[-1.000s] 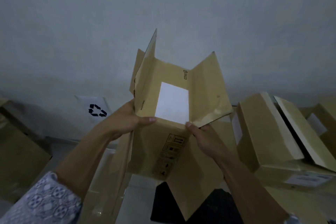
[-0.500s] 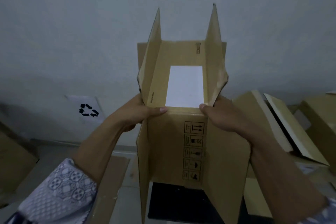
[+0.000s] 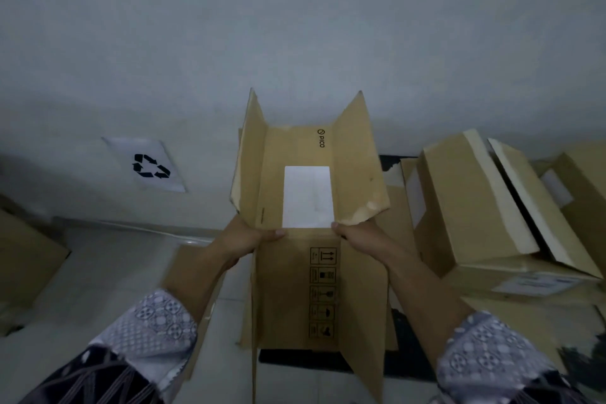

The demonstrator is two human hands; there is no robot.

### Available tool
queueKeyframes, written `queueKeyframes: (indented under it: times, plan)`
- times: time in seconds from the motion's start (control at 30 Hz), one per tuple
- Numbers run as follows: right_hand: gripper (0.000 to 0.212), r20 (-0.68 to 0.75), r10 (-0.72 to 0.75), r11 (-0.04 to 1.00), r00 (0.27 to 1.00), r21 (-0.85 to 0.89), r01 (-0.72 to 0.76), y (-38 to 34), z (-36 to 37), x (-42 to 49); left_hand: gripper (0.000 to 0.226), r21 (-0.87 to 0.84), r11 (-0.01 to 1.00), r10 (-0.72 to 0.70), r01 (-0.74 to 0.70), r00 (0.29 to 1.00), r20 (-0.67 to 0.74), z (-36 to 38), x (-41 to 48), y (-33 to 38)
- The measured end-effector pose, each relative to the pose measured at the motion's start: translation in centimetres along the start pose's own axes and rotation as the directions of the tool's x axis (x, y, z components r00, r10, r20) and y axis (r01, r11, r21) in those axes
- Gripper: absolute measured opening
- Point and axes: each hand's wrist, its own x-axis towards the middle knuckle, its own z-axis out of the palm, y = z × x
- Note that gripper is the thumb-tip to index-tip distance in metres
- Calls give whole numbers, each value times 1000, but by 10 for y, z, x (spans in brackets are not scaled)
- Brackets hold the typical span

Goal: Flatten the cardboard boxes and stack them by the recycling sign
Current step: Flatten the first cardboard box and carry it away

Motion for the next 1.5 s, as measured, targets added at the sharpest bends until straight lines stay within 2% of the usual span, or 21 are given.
queueKeyframes:
  times: [0.1, 0.17, 0.23, 0.27, 0.3, 0.33, 0.4, 0.47, 0.57, 0.63, 0.73, 0.83, 0.9, 0.97, 1.03, 1.07, 1.2, 1.3, 1.4, 1.5]
  plan:
    - [41, 31, 117, 989, 993, 92, -119, 9, -18, 12, 72, -68, 997, -43, 42, 999, -10, 7, 15, -2]
    - [39, 126, 234, 912, 964, 314, -263, 15, -33, 5, 69, -147, 986, -77, 76, 997, -5, 10, 24, -5]
    - [38, 179, 233, 877, 956, 386, -287, 23, -45, 0, 73, -182, 979, -91, 90, 996, 2, 9, 33, -8]
    - [35, 181, 209, 902, 961, 345, -261, 25, -49, -1, 76, -203, 974, -104, 103, 995, 9, 9, 38, -10]
    - [30, 144, 193, 951, 971, 214, -221, 26, -49, -3, 76, -220, 969, -114, 115, 993, 17, 8, 41, -11]
    - [25, 56, 171, 985, 984, 26, -173, 26, -49, -2, 73, -229, 966, -117, 117, 993, 16, 9, 44, -12]
    - [26, -120, 84, 963, 989, -244, -111, 27, -45, 7, 67, -242, 964, -115, 108, 993, -15, 9, 47, -12]
    - [35, -212, 51, 943, 976, -312, -117, 33, -45, 17, 70, -306, 950, -96, 70, 993, -72, 5, 47, -10]
    - [36, -251, 35, 913, 967, -385, -133, 38, -50, 20, 38, -421, 906, -143, 43, 967, -210, -3, 36, -5]
    - [34, -272, 35, 894, 962, -422, -152, 39, -54, 20, 26, -421, 907, -134, 13, 956, -259, -10, 25, -8]
    - [30, -284, 21, 850, 959, -500, -167, 39, -59, 21, 42, -394, 916, -62, -79, 941, -333, -24, 16, -18]
    - [32, -293, 10, 823, 956, -541, -174, 41, -62, 27, 58, -452, 889, -59, -74, 960, -274, -40, 13, -23]
    - [37, -307, 31, 839, 951, -509, -192, 47, -58, 33, 51, -320, 947, -53, -24, 972, -230, -39, 12, -26]
    - [41, -342, 25, 840, 939, -503, -205, 56, -52, 41, 55, -75, 997, -41, 25, 975, -219, -33, 17, -31]
    - [46, -380, 7, 838, 925, -503, -213, 65, -43, 50, 60, 190, 979, -29, 80, 966, -258, -26, 25, -35]
    - [51, -391, 23, 839, 920, -493, -231, 70, -38, 54, 60, 264, 959, -27, 108, 957, -290, -23, 30, -36]
    - [74, -376, 137, 844, 917, -440, -307, 85, -16, 76, 54, 263, 951, -58, 160, 932, -358, -7, 43, -46]
    - [74, -374, 176, 887, 911, -342, -312, 89, -11, 96, 52, 259, 953, -49, 155, 925, -376, -4, 49, -60]
    - [80, -381, 211, 870, 900, -347, -350, 85, -16, 120, 57, 292, 944, -27, 154, 918, -396, -1, 50, -65]
    - [75, -420, 270, 871, 867, -277, -405, 80, -21, 139, 64, 292, 939, -51, 183, 911, -408, 1, 50, -67]
